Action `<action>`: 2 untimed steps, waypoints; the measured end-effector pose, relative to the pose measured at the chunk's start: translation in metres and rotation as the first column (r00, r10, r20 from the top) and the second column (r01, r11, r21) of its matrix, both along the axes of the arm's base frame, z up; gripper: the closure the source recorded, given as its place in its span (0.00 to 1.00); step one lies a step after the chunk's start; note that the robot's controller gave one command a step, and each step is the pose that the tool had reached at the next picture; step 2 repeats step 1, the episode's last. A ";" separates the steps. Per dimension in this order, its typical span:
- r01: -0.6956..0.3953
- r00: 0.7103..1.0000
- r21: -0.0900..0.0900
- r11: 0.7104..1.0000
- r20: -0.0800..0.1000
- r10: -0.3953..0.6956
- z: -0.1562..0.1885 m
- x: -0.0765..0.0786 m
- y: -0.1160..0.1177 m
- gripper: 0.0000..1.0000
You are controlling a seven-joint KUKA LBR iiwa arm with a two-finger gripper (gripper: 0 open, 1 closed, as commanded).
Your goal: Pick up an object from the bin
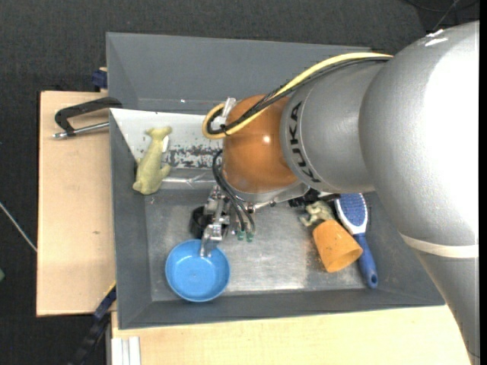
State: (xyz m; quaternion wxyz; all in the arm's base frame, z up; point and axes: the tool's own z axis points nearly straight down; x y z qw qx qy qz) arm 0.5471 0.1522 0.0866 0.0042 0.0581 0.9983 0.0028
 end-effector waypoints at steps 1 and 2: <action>-0.008 1.000 0.000 1.000 0.004 0.008 0.139 -0.023 0.008 1.00; -0.008 1.000 0.000 1.000 0.004 0.008 0.139 -0.023 0.008 1.00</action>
Offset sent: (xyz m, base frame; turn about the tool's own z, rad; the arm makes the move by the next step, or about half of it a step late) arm -0.0243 0.0065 0.1331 -0.0059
